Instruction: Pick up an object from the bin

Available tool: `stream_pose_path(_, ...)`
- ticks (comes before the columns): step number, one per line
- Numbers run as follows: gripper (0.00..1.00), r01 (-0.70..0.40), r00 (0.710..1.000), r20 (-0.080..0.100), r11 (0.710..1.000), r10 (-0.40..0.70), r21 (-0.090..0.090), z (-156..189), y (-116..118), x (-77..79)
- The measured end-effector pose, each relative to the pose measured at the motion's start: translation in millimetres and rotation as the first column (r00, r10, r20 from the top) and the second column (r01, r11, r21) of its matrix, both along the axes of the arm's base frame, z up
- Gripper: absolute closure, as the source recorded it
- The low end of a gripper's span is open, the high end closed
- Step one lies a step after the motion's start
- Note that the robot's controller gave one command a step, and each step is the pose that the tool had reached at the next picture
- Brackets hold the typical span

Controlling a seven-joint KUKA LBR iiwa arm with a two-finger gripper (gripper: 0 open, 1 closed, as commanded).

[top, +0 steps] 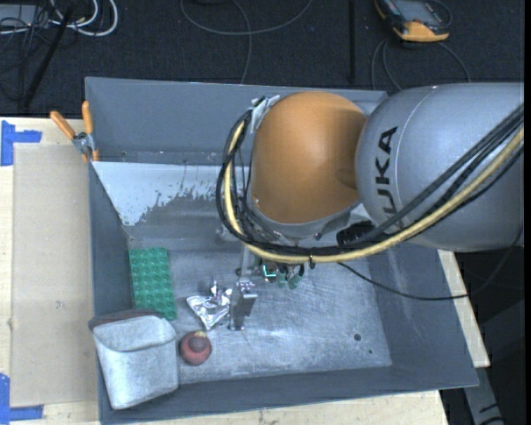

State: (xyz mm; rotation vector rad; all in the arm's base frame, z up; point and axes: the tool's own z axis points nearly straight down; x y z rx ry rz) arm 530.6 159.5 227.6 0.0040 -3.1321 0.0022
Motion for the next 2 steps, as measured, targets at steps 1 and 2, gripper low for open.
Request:
stream_pose_path(1, 0.0, -0.162, 0.987, 0.013, 0.987, 0.162, 0.003, -159, -37, 35.9)
stream_pose_path(2, 0.0, -0.425, 0.905, 0.013, 0.905, 0.425, 0.002, -127, -17, 33.7)
